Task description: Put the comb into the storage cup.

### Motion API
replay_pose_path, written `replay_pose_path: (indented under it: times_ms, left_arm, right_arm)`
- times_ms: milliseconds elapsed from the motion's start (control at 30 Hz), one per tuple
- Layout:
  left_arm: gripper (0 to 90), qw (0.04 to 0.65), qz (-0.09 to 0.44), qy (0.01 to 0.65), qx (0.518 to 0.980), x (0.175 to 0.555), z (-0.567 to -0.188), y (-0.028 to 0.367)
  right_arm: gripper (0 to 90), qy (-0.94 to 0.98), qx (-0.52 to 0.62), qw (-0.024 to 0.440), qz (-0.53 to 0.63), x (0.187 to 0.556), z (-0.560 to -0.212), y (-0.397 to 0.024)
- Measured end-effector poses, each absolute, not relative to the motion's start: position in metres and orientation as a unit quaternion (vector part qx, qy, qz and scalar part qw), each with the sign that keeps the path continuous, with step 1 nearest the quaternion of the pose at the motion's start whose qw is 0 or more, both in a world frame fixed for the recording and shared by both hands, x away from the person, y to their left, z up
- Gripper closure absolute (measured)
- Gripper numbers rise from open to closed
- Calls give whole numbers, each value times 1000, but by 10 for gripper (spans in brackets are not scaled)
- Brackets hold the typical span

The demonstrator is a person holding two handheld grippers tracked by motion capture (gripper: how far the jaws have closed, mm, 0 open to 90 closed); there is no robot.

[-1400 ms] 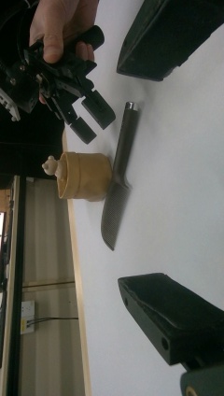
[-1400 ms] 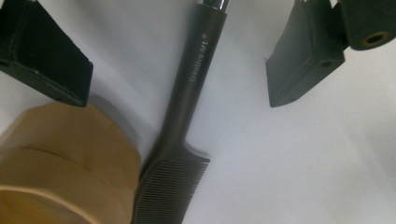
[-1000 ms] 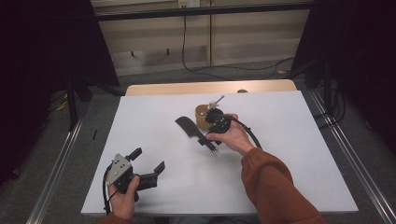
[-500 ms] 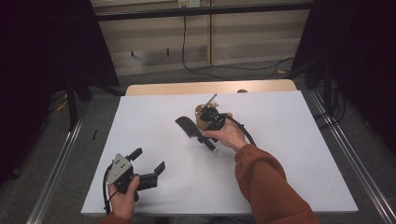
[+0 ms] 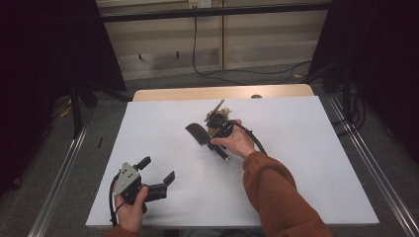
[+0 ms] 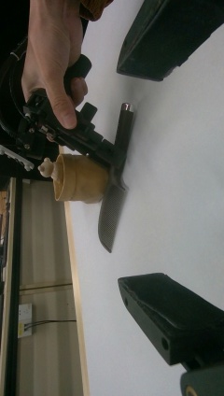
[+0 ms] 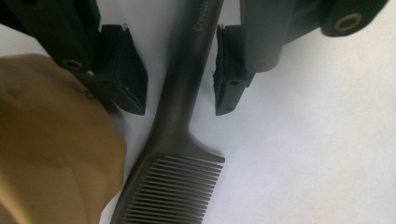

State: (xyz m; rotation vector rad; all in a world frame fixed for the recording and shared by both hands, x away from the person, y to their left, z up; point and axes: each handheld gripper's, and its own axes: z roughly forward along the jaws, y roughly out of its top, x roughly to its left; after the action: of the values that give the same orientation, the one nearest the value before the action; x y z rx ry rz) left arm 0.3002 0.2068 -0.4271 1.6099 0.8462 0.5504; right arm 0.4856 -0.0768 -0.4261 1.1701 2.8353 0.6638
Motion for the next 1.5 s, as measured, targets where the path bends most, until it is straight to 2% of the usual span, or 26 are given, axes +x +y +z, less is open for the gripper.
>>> replay_pose_path:
  times_ms: [467, 733, 1500]
  left_arm:
    - [11, 581, 234, 363, 690, 301, -427, 207]
    - [11, 581, 233, 362, 690, 301, -428, 206]
    - [11, 580, 233, 362, 692, 301, -428, 206]
  right_arm:
    - [624, 902, 381, 10, 201, 488, -429, -75]
    - [725, 902, 385, 25, 194, 488, -429, -75]
    - [728, 898, 386, 27, 208, 485, -422, -76]
